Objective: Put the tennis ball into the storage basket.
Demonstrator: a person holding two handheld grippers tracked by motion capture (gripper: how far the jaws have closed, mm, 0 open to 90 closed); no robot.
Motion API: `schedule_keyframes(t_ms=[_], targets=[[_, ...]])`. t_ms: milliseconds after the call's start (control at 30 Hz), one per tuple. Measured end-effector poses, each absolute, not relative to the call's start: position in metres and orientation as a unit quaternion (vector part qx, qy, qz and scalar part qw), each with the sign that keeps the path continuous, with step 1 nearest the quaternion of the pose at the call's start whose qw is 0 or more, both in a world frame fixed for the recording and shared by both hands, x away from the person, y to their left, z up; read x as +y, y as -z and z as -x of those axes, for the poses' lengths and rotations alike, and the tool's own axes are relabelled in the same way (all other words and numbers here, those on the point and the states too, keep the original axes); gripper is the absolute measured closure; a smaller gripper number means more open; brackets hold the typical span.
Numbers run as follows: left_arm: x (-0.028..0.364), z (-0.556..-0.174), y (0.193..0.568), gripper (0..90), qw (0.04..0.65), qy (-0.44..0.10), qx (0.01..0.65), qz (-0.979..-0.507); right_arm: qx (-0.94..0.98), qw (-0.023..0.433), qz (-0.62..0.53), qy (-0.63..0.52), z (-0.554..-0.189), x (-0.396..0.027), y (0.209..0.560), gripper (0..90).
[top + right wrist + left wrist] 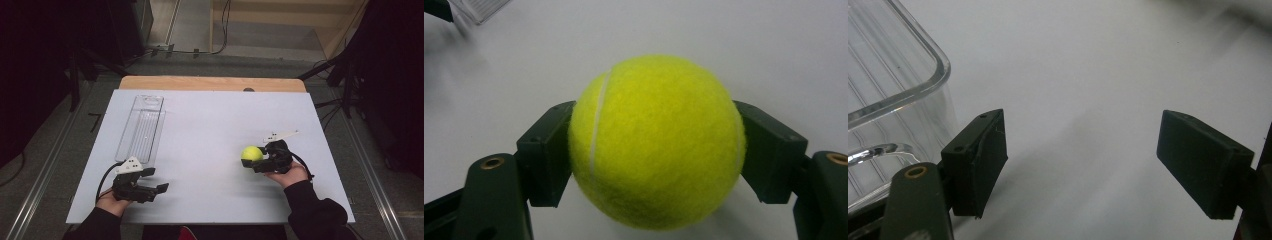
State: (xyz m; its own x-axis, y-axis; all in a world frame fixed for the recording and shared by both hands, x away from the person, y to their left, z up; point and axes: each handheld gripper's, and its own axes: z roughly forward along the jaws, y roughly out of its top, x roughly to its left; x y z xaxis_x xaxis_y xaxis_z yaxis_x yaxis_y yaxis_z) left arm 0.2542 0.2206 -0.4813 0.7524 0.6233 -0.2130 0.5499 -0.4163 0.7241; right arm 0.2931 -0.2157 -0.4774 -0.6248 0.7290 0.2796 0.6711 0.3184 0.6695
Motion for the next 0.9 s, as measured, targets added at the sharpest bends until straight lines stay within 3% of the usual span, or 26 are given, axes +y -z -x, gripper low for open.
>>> schedule_keyframes(t_ms=[900], targets=[[0.22,-0.255,0.482,20.8,0.41,-0.045,0.347,-0.842,0.823,0.017,-0.407,-0.396,-0.304,-0.186,0.471,23.1]])
